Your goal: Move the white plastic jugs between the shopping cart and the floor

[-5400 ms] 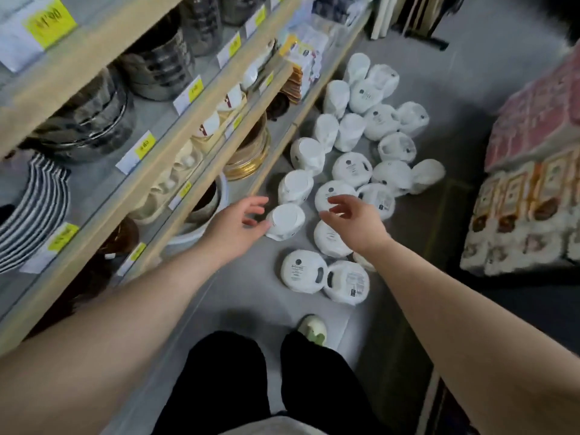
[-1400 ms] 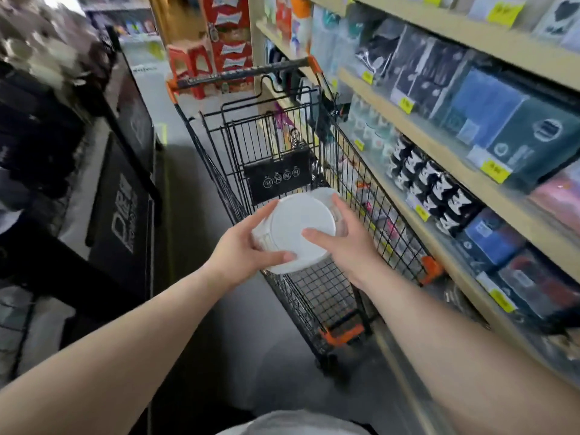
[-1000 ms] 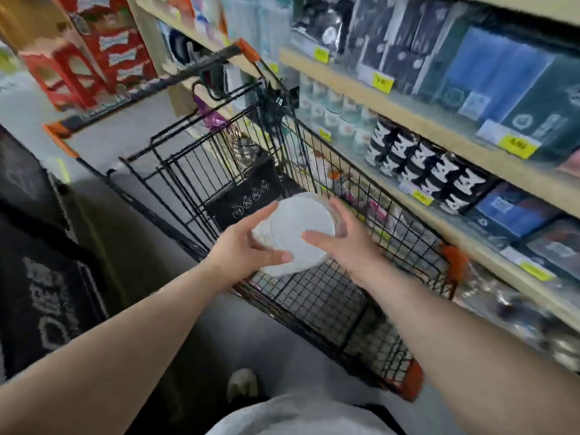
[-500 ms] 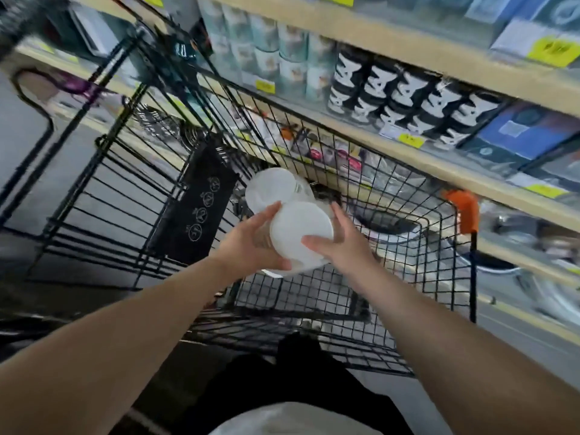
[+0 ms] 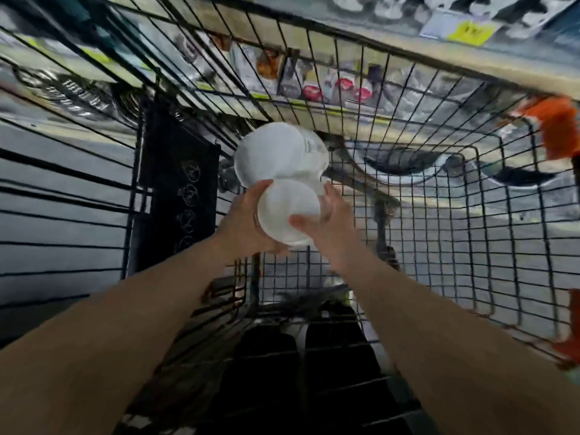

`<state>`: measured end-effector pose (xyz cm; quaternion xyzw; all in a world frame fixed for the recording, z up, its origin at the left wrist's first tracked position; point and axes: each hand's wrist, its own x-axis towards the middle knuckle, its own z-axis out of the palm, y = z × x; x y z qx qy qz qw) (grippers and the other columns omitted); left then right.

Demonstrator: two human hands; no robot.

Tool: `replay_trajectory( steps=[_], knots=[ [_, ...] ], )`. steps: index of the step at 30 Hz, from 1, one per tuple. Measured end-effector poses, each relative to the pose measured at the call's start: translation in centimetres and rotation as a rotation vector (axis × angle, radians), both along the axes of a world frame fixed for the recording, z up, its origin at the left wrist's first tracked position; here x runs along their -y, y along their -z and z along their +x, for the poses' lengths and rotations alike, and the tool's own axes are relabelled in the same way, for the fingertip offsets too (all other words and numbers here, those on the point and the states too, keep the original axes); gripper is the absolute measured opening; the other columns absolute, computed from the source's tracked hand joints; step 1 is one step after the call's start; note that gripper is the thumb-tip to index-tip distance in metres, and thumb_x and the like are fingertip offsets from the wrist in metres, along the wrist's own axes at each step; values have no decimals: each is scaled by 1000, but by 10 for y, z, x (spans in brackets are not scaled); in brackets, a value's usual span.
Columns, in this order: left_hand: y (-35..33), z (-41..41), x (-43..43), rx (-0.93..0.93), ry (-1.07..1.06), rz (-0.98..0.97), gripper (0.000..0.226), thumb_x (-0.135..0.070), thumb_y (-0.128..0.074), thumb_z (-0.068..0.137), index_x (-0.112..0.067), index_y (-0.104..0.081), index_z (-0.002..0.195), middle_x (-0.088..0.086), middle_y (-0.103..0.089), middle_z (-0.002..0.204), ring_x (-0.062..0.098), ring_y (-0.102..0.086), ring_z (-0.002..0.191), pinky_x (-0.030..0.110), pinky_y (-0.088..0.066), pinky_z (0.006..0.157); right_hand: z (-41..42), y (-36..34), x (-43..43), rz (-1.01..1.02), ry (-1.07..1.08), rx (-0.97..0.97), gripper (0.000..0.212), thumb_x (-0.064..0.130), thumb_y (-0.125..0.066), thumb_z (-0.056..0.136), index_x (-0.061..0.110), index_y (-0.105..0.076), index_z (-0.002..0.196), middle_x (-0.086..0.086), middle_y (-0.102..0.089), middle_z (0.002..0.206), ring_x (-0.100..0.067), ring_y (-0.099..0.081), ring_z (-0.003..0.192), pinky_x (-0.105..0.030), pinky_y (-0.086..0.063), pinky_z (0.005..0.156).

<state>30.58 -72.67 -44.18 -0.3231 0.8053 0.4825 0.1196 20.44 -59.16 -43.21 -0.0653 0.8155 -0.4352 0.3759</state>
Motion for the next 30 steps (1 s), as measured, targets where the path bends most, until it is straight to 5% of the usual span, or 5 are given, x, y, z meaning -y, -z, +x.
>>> replay_trajectory(
  steps=[9, 14, 19, 27, 30],
  knots=[
    [3, 8, 18, 151, 112, -94, 119, -24, -90, 58, -26, -18, 152, 9, -21, 156, 28, -24, 142, 35, -24, 113, 15, 5, -2, 76, -63, 31, 66, 11, -68, 86, 11, -37, 143, -10, -52, 130, -28, -51, 118, -31, -47, 95],
    [-34, 4, 9, 187, 175, -186, 89, -31, -83, 70, -22, -37, 146, 3, -40, 147, 23, -37, 135, 29, -30, 107, 14, -40, -23, 118, -44, 62, 62, 29, -66, 89, 24, -40, 145, -2, -46, 145, -19, -49, 125, -30, -44, 92],
    [-117, -15, -28, 34, 267, -161, 60, -36, -72, 83, -27, -47, 138, -4, -52, 137, 14, -52, 115, 33, -43, 101, 10, -122, -66, 92, 86, -64, 46, 33, -63, 90, 23, -52, 134, 2, -61, 121, -8, -61, 76, -24, -55, 60],
    [-214, -97, -158, -220, 490, -14, 45, -31, -75, 81, -36, -57, 123, -15, -60, 115, 7, -60, 104, 31, -48, 91, -12, -219, -208, -36, 417, -207, 29, 25, -66, 90, 16, -62, 117, 7, -68, 92, -5, -60, 66, -11, -46, 54],
    [-230, -133, -229, -276, 590, 16, 42, -30, -74, 82, -36, -57, 120, -13, -62, 112, 1, -59, 95, 23, -48, 80, -28, -233, -283, -38, 561, -277, 26, 26, -69, 88, 16, -66, 112, 4, -69, 93, -9, -64, 81, -19, -51, 78]
  ],
)
